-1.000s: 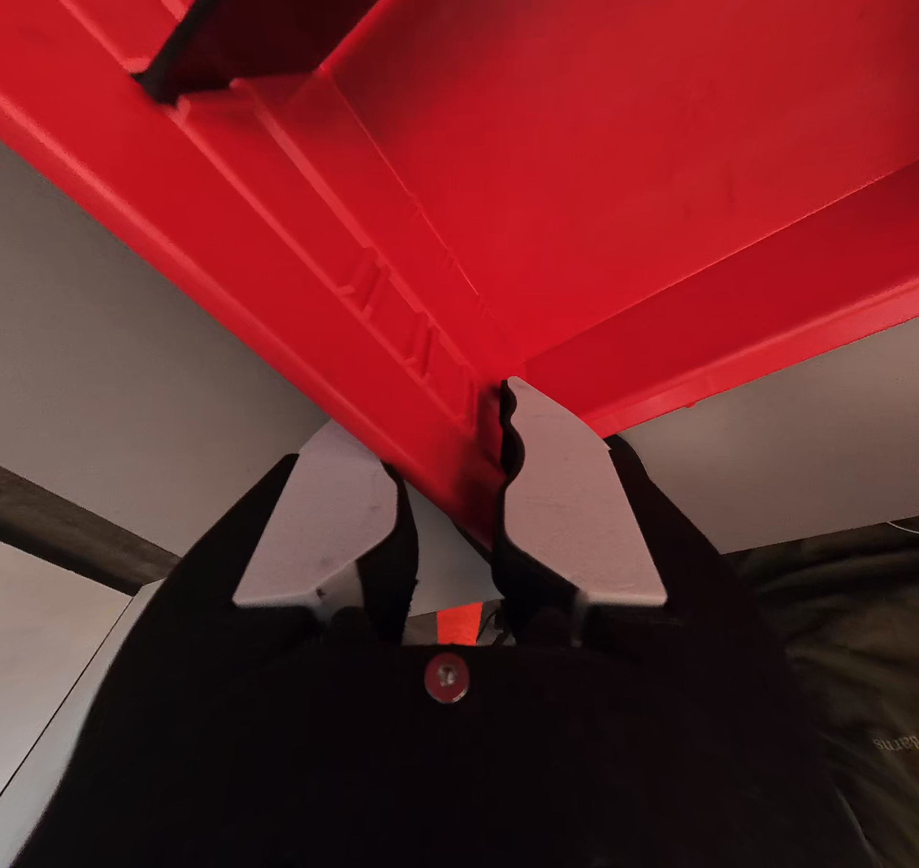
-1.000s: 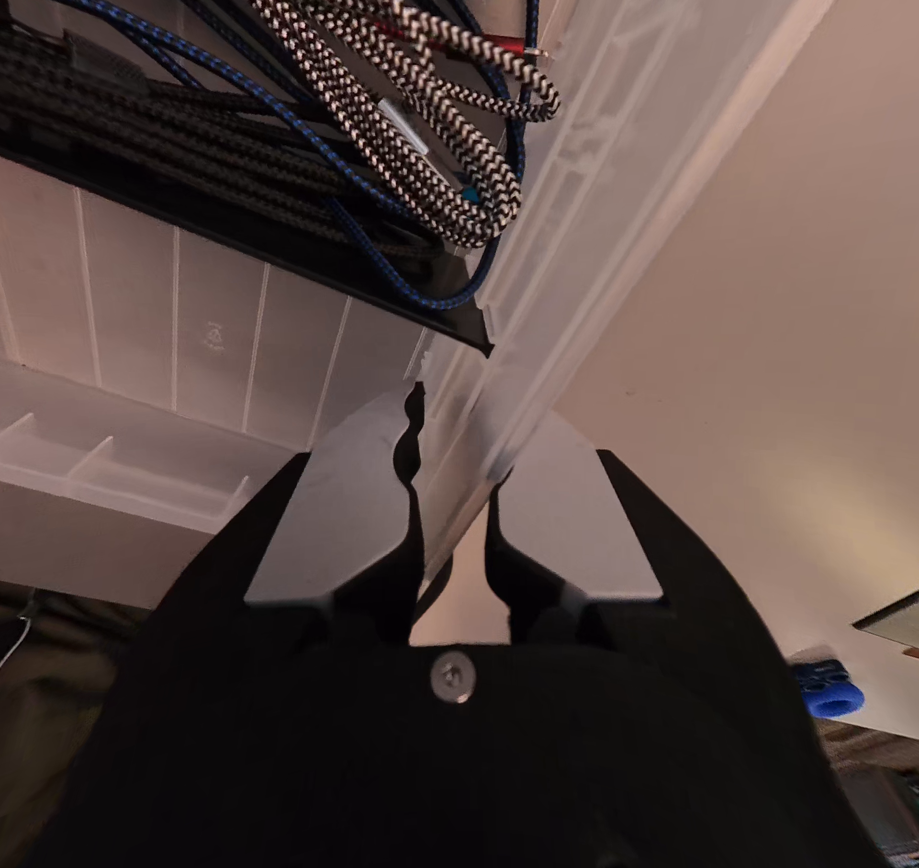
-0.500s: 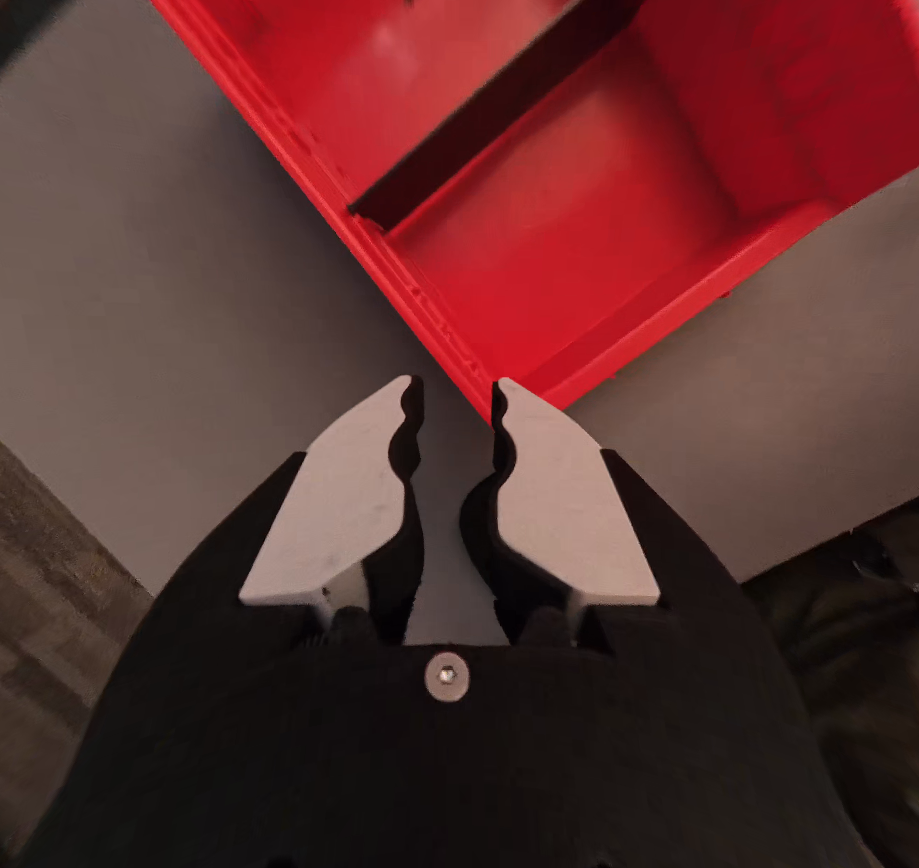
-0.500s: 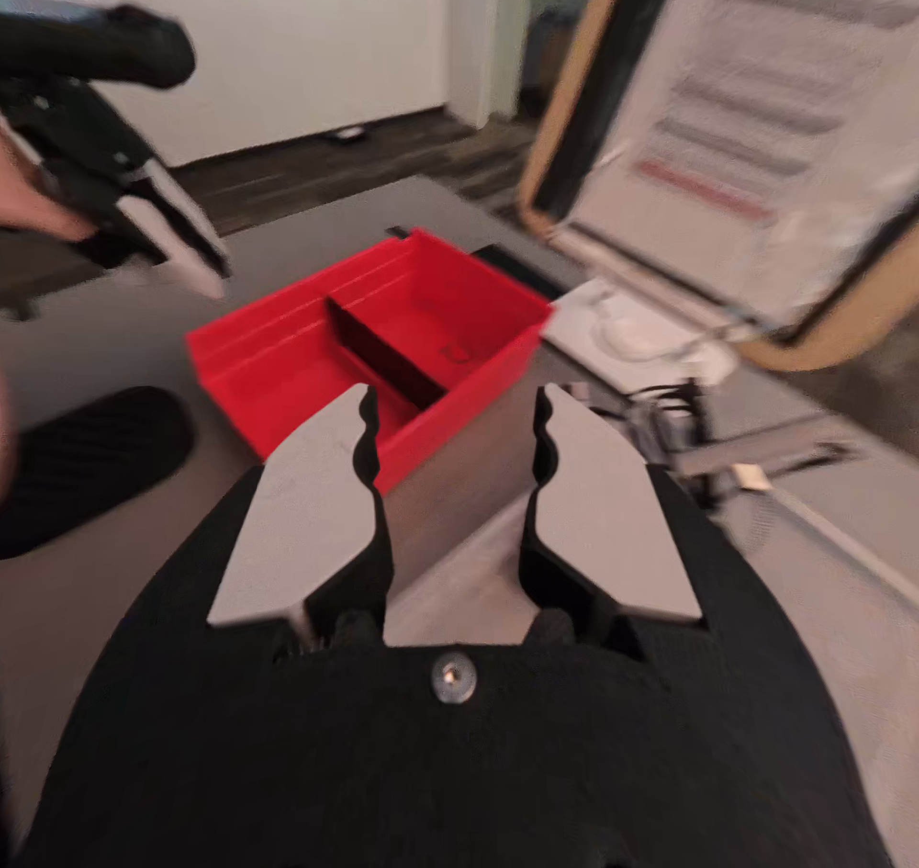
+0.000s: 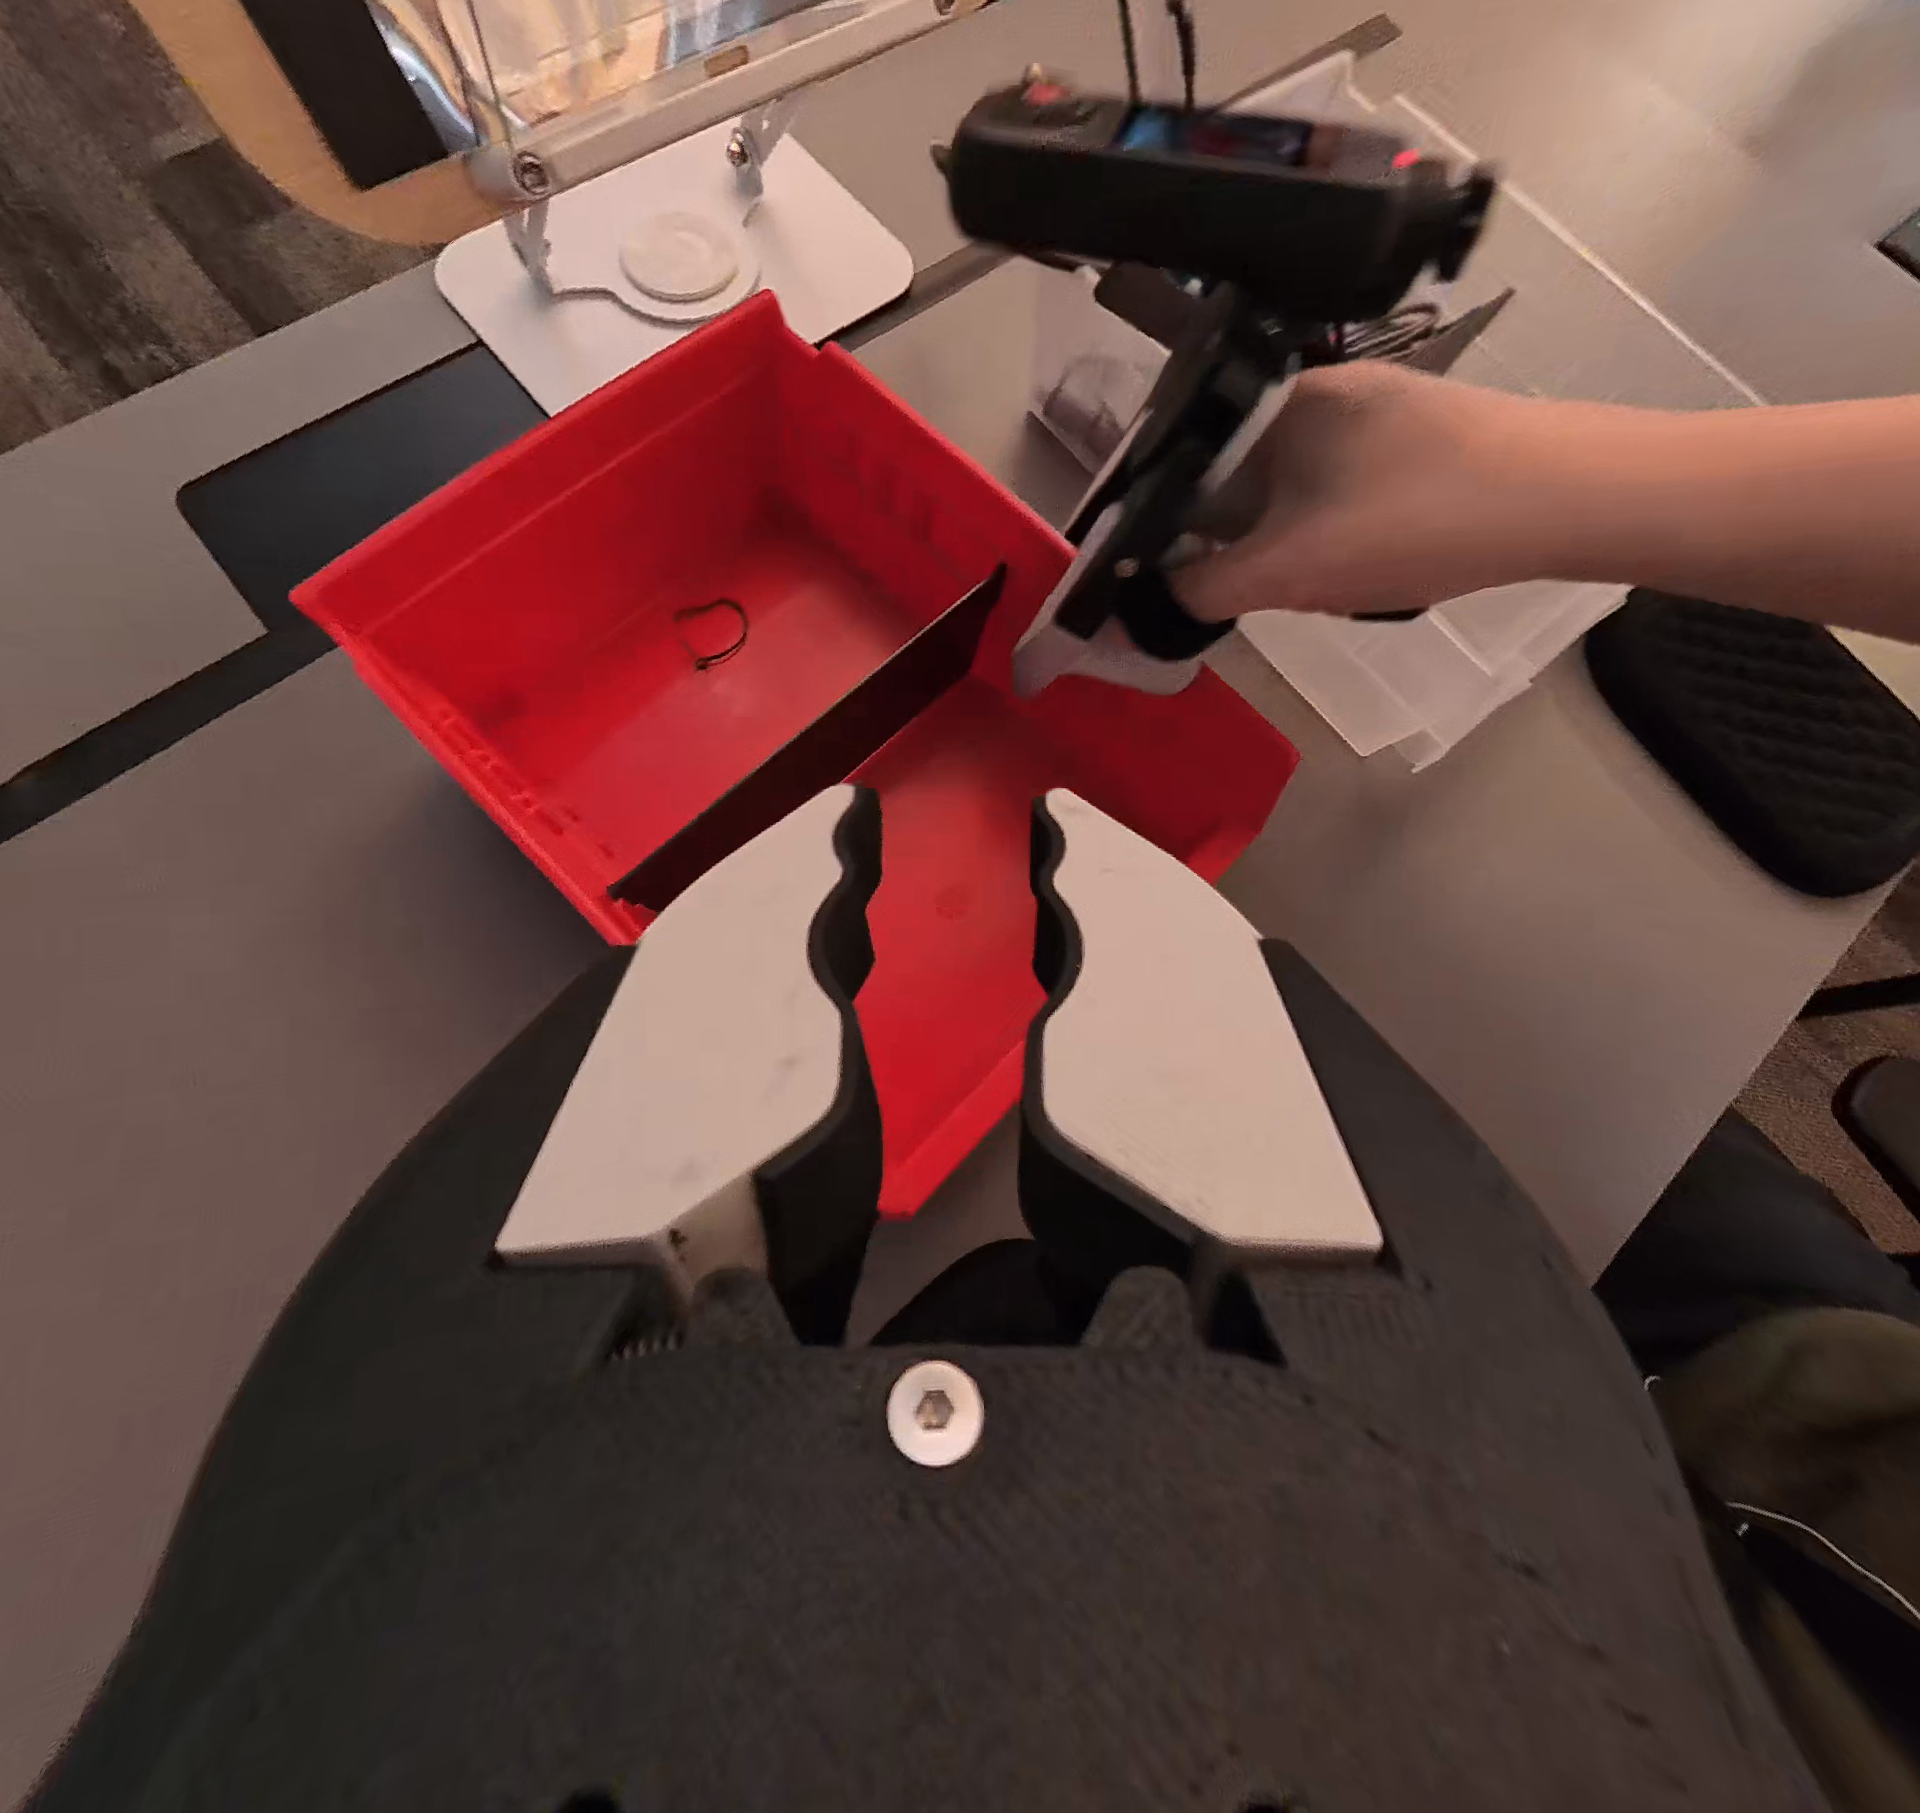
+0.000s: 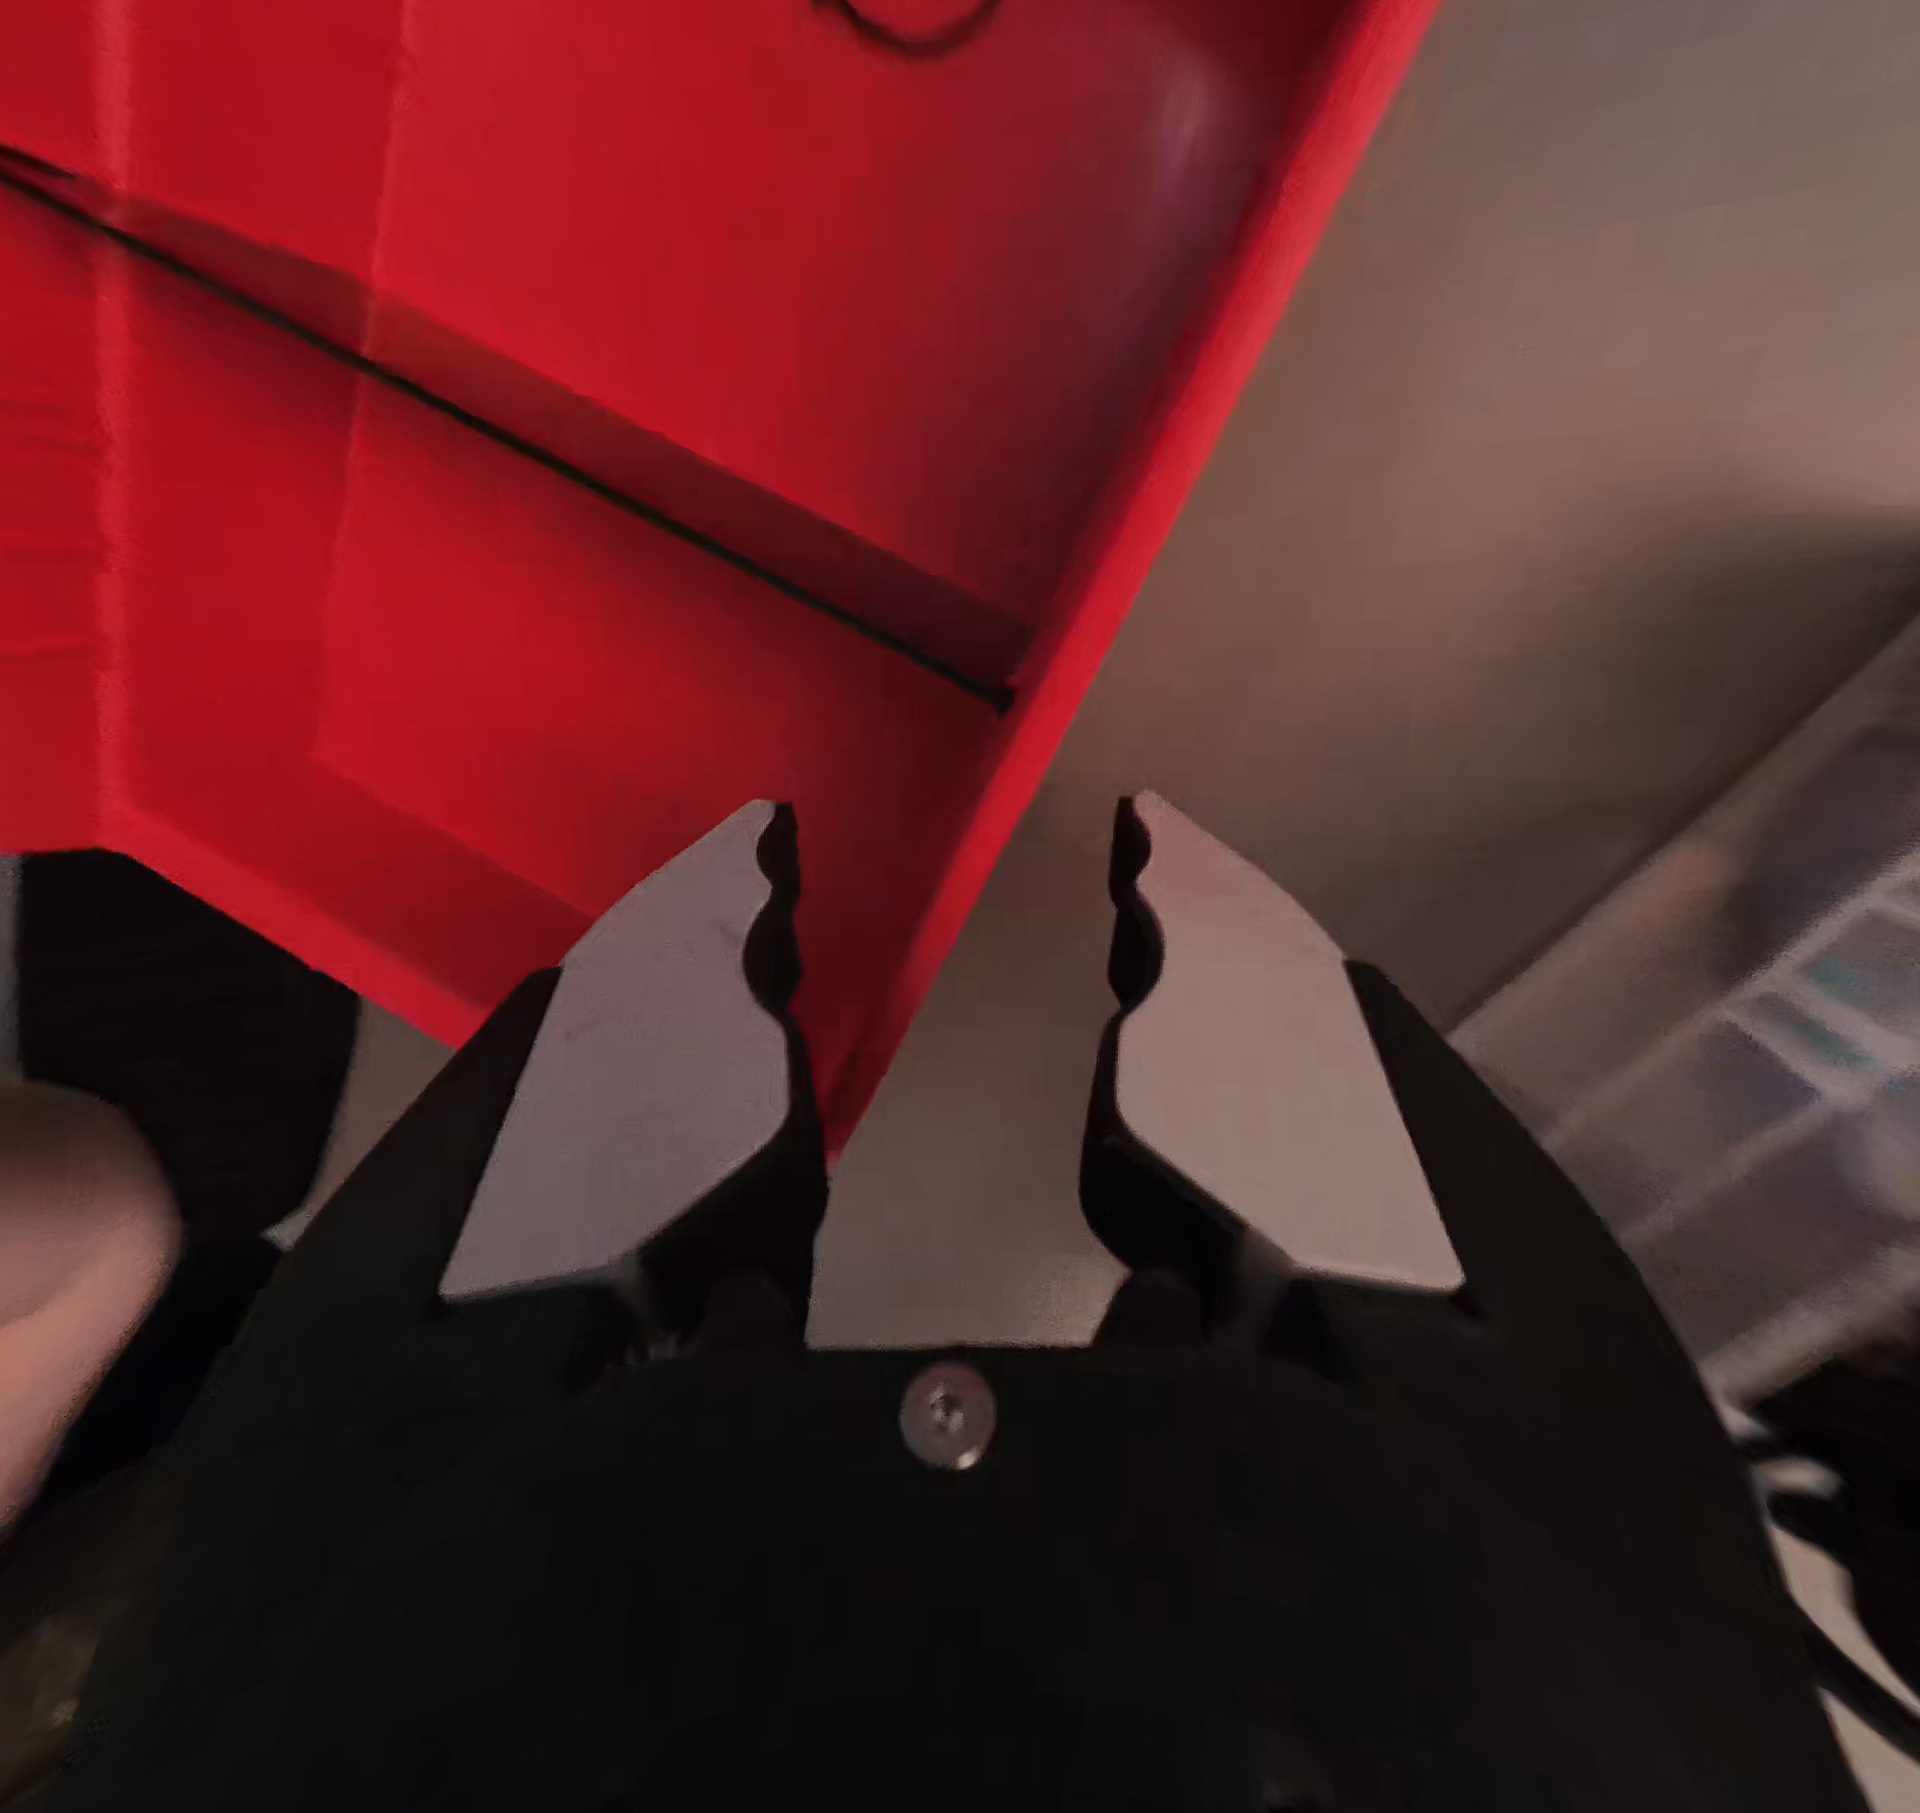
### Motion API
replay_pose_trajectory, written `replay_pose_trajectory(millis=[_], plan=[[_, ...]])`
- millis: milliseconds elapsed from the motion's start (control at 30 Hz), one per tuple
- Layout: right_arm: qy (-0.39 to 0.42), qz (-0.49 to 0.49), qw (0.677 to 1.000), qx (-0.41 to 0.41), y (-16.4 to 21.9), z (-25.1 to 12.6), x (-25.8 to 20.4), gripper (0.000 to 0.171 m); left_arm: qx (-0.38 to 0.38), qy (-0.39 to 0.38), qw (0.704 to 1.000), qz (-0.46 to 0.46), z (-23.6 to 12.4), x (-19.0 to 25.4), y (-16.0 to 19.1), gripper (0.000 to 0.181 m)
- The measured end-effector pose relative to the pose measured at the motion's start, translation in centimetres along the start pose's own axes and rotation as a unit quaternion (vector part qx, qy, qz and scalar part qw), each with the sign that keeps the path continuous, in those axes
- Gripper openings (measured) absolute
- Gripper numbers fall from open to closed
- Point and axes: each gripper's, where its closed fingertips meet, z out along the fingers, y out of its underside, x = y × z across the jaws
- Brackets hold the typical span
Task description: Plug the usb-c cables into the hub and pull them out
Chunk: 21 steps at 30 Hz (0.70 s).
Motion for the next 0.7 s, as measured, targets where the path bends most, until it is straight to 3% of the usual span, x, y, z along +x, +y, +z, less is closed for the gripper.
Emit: replay_pose_trajectory(millis=[67, 133, 167, 233, 333, 433, 567, 700], plan=[[-0.013, 0.039, 0.998, -0.043, 1.0, 1.6, 0.1, 0.055, 0.003, 0.010, 1.000, 0.007, 0.1, 0.6, -0.2, 0.026], [-0.061, 0.075, 0.993, -0.063, 1.0, 2.1, -0.9, 0.030, 0.007, 0.020, 1.000, 0.013, 0.1, 1.2, -0.4, 0.025], [-0.065, 0.083, 0.992, -0.071, 0.9, 2.1, -0.9, 0.029, 0.011, 0.024, 1.000, 0.017, 0.1, 1.5, -0.6, 0.025], [-0.025, 0.056, 0.992, -0.106, 1.3, 2.0, 0.1, 0.014, 0.027, 0.032, 0.999, 0.024, -0.2, 2.2, -1.2, 0.023], [0.017, 0.061, 0.991, -0.117, 0.9, 1.6, 1.5, 0.006, 0.097, 0.052, 0.994, 0.024, -1.6, 3.6, -3.4, 0.017], [-0.003, 0.061, 0.988, -0.139, 0.7, 0.3, 0.9, 0.005, 0.206, 0.077, 0.976, 0.005, -4.8, 4.7, -6.1, 0.012], [-0.040, 0.043, 0.991, -0.120, -0.7, -4.3, -1.1, 0.006, 0.372, 0.081, 0.924, -0.033, -11.2, 4.5, -8.6, 0.019], [-0.076, 0.027, 0.995, -0.062, -2.2, -13.1, -1.5, 0.006, 0.455, 0.036, 0.887, -0.076, -15.8, 1.1, -8.3, 0.038]])
